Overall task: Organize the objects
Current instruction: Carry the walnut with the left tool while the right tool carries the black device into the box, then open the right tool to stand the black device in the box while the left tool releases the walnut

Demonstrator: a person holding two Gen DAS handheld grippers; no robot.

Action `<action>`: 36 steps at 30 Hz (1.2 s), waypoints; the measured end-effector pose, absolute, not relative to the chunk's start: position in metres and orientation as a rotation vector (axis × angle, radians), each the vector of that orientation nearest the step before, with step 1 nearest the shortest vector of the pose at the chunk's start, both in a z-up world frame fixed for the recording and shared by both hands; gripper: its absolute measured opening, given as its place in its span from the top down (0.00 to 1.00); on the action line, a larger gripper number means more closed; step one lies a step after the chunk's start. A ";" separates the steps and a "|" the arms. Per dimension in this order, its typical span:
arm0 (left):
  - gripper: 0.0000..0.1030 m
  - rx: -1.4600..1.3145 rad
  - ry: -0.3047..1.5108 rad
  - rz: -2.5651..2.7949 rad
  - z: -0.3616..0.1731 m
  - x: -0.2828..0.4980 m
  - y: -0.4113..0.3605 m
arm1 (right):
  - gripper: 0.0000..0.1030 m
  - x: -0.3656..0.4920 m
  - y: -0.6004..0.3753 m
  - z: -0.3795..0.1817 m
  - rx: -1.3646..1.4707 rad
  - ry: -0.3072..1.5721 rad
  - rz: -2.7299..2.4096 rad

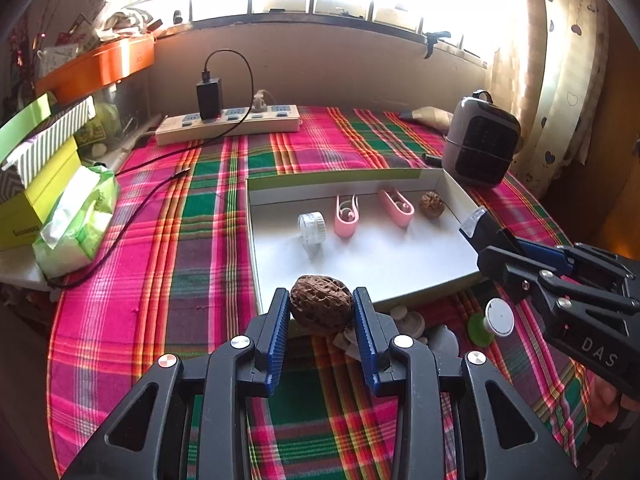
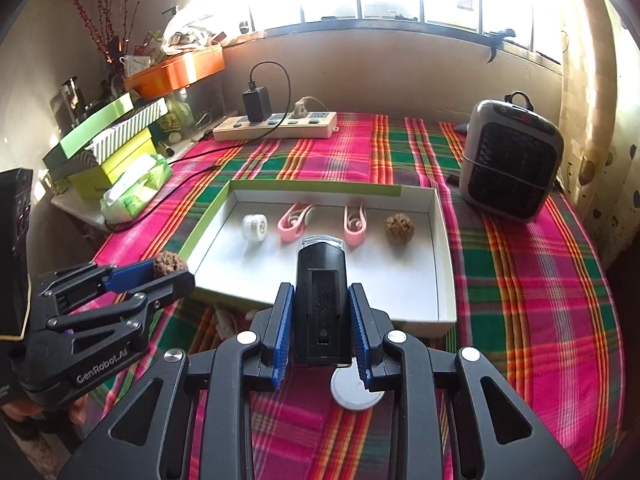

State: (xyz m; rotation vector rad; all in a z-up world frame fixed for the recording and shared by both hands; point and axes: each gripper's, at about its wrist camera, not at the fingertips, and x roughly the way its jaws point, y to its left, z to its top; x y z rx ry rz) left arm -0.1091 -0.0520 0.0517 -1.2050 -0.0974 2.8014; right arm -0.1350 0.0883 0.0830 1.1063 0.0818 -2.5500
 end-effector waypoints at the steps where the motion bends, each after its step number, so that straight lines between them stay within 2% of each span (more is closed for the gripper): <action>1: 0.71 -1.206 -0.100 2.803 0.052 -0.112 -0.052 | 0.72 -0.140 0.087 0.083 1.112 0.081 -2.546; 31: 0.71 -1.285 -0.071 2.805 0.028 -0.162 -0.054 | 0.72 -0.245 0.056 0.050 1.379 0.066 -2.425; 36: 0.71 -1.300 -0.067 2.792 0.025 -0.165 -0.052 | 0.72 -0.248 0.051 0.046 1.389 0.118 -2.439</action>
